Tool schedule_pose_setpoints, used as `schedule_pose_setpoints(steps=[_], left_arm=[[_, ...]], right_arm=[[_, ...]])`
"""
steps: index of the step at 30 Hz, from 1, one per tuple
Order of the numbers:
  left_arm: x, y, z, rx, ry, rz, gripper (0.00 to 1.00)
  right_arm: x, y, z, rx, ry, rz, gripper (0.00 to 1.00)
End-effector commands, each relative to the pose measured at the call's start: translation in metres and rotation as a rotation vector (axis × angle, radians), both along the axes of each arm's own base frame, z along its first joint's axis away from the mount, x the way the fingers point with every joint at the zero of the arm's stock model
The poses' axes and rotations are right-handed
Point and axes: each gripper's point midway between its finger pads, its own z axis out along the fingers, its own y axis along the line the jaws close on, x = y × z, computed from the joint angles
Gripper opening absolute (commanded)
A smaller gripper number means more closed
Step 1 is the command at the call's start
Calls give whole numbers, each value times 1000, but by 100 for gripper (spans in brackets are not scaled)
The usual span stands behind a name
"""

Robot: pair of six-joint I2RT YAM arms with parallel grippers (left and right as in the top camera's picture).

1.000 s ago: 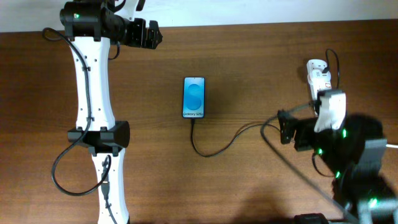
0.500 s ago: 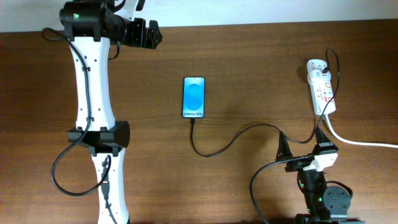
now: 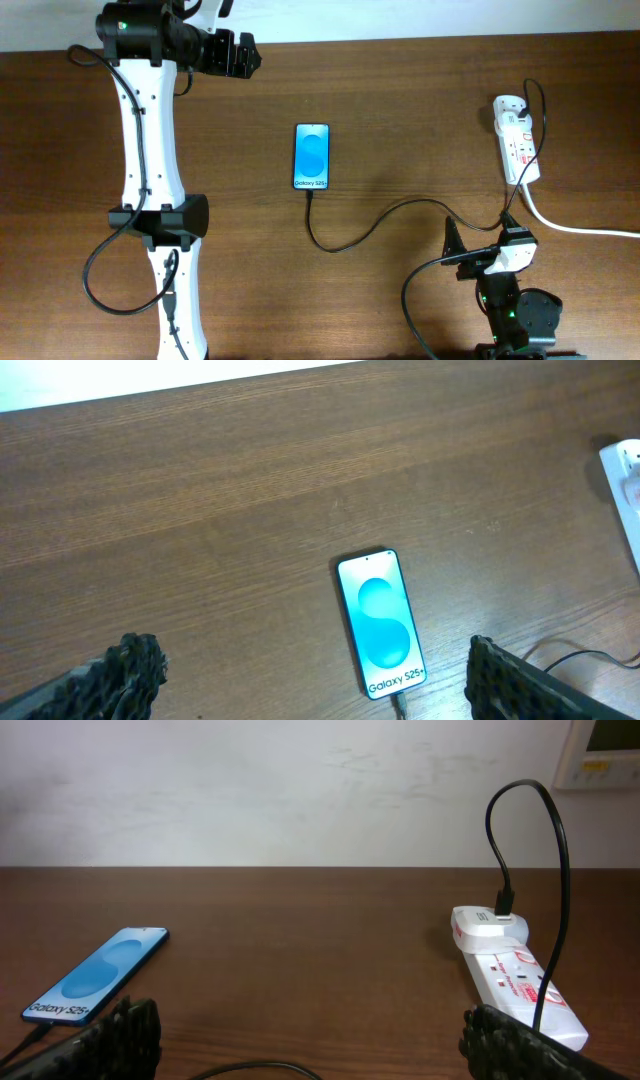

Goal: Plug charger to phone and switch on socket

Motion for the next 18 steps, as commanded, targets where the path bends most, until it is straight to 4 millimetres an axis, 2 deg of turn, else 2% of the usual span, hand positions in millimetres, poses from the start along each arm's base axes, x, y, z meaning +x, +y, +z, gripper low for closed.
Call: schedule_pose_setpoints(steps=[1, 3, 5, 7, 9, 11, 14, 18], left_arm=[[-6, 2, 22, 1, -47, 3, 99], [-6, 2, 21, 6, -46, 3, 99], [-8, 15, 16, 99, -29, 51, 99], [-22, 18, 11, 129, 29, 38, 99], [-27, 18, 14, 157, -30, -13, 99], [-43, 25, 5, 216, -44, -46, 99], [-89, 59, -14, 375, 22, 31, 99], [-127, 63, -40, 383, -53, 38, 99]], right_arm=[[0, 0, -2, -4, 2, -1, 98], [0, 0, -2, -4, 2, -1, 98], [0, 0, -2, -4, 2, -1, 98], [0, 0, -2, -4, 2, -1, 98], [0, 0, -2, -3, 2, -1, 98], [0, 0, -2, -4, 2, -1, 98], [0, 0, -2, -4, 2, -1, 98], [0, 0, -2, -4, 2, -1, 98]])
